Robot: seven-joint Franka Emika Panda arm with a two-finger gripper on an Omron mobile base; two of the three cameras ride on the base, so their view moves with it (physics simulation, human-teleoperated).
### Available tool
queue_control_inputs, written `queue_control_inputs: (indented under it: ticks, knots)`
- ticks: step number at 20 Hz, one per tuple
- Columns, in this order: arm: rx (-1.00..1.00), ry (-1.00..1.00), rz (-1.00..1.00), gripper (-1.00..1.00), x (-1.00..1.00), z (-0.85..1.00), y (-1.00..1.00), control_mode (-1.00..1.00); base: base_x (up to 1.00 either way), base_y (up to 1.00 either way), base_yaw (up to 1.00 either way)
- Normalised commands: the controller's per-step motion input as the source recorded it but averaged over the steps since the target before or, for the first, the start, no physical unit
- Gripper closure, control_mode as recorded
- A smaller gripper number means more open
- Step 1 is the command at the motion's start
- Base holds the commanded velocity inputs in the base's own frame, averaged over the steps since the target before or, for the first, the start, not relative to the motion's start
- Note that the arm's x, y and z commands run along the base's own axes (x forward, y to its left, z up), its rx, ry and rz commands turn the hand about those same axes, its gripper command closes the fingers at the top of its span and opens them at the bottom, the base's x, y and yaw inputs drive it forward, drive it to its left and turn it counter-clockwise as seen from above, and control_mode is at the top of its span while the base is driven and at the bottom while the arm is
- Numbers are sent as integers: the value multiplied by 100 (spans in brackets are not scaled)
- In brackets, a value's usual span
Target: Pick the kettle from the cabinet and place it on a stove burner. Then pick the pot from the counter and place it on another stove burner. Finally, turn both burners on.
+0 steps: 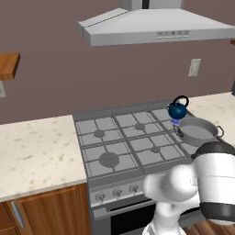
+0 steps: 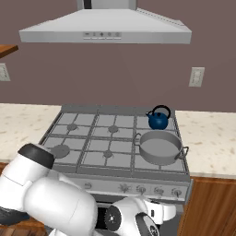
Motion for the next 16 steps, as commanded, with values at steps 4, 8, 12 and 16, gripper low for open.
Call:
queue_control_inputs:
  ticks: [4, 8, 12, 16]
  knots:
    - [35, -45, 25, -100, -50, 40, -44, -100, 0, 0, 0]
    - [32, -44, 30, -100, -69, 47, -71, -100, 0, 0, 0]
    - [23, -37, 34, -100, -99, 59, -82, -100, 0, 0, 0]
    - [20, -32, 32, -100, -100, 62, -75, -100, 0, 0, 0]
